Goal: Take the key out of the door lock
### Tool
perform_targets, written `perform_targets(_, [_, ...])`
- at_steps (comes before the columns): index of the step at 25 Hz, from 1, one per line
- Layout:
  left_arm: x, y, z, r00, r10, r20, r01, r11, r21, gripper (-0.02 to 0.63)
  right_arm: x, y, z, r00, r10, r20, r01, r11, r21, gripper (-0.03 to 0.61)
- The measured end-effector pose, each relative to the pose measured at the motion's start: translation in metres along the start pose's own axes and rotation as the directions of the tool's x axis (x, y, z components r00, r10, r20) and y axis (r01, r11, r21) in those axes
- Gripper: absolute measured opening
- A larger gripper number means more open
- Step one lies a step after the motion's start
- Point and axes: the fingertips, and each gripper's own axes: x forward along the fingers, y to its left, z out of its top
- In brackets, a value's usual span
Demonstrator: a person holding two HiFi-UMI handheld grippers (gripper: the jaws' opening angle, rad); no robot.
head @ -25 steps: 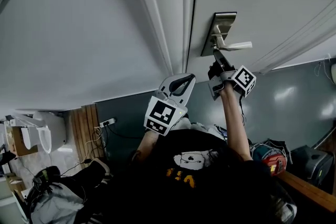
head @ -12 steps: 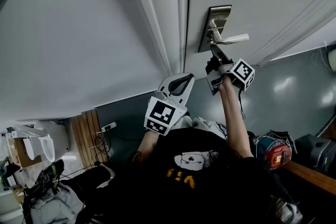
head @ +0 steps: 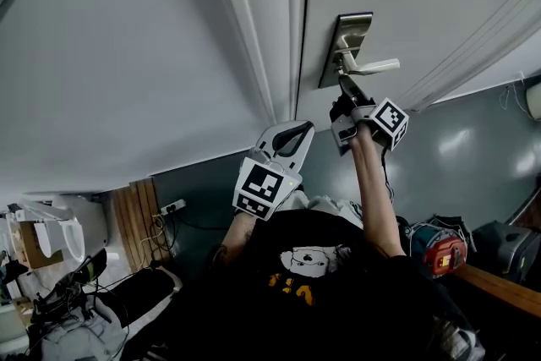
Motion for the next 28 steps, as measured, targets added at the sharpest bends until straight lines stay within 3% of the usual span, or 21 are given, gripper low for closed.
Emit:
perform_targets(10, [0.004, -0.014, -0.001, 0.999, 0.044, -0.016, -0.044, 0.999, -0.021, 0.008, -0.004, 0.000, -0.003, 0.999, 0.011, -0.032, -0.010, 0.999, 0.032, 0.020])
perform_targets(14, [0.005, -0.032, -0.002, 0.999, 0.041, -0.027, -0.041, 0.999, -0.011, 0.008, -0.028, 0.000, -0.005, 0.998, 0.047, -0.052, -0.046, 0.999, 0.030, 0.020])
perform_targets(28, [0.004, -0.089, -0.007, 0.998, 0.042, -0.050, -0.042, 0.999, 0.011, 0.008, -0.117, -0.020, -0.002, 0.996, 0.019, -0.084, -0.019, 1.000, 0.001, 0.020])
